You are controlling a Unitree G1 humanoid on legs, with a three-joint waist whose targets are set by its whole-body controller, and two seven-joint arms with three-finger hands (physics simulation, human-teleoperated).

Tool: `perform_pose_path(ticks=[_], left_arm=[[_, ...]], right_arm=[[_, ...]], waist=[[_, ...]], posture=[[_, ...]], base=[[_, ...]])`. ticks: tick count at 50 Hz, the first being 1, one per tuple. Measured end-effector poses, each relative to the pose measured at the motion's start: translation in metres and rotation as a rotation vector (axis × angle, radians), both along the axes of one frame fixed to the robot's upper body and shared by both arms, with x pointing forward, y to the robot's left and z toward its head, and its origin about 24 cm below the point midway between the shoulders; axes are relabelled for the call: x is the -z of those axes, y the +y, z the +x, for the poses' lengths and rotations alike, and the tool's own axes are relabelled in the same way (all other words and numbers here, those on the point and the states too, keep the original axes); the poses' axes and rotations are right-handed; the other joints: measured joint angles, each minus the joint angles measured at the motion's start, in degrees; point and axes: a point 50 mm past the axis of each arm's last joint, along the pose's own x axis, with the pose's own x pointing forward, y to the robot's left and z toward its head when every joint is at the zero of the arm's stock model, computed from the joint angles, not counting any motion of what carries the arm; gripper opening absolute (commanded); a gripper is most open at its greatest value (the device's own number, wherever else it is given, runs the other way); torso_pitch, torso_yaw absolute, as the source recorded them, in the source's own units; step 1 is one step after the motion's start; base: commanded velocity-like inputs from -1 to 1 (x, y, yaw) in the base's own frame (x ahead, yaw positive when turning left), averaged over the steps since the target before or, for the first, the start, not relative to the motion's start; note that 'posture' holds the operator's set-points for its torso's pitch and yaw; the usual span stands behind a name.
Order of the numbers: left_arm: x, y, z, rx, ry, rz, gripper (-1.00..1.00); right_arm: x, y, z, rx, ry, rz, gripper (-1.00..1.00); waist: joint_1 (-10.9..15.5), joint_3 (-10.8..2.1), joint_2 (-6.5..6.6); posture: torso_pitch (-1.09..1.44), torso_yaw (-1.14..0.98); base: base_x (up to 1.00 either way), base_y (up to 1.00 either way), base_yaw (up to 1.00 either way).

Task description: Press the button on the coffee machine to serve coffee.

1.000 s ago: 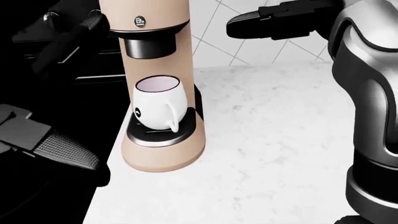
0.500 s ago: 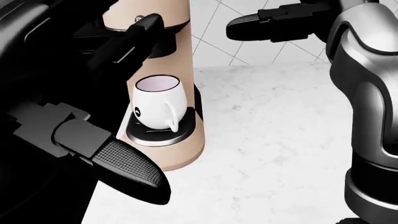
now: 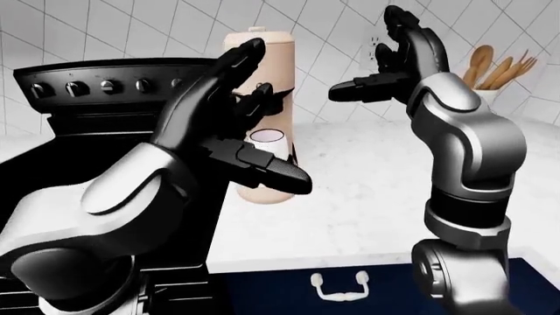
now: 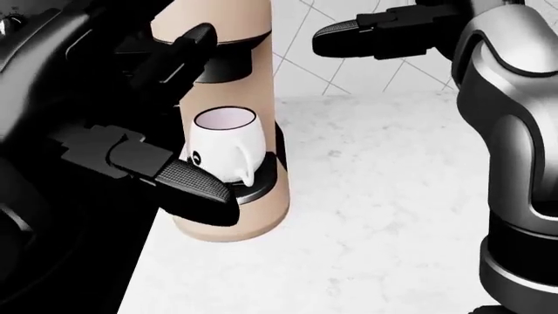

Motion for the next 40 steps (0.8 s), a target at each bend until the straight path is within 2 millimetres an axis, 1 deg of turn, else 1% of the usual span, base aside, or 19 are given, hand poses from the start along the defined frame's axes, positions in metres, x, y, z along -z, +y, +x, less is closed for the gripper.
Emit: perform_pose_path(ticks=[7, 20, 40], left_arm=[[0.005, -0.002, 0.001, 0.012, 0.01, 0.003, 1.0], [0.004, 0.0, 0.006, -0.004, 0.012, -0.005, 1.0], [0.01, -0.001, 0.024, -0.027, 0.034, -0.014, 1.0]], right_arm=[[0.001, 0.0, 0.0, -0.001, 0.0, -0.001, 1.0], [0.004, 0.0, 0.001, 0.0, 0.006, -0.003, 1.0], [0.001, 0.002, 0.002, -0.006, -0.001, -0.002, 1.0]], waist=[[0.07, -0.08, -0.1], [0.05, -0.18, -0.18], [0.12, -0.24, -0.4]], posture=[[-0.49, 0.0], [-0.49, 0.0], [-0.49, 0.0]], base=[[0.0, 0.0, 0.0], [0.0, 0.0, 0.0], [0.0, 0.0, 0.0]])
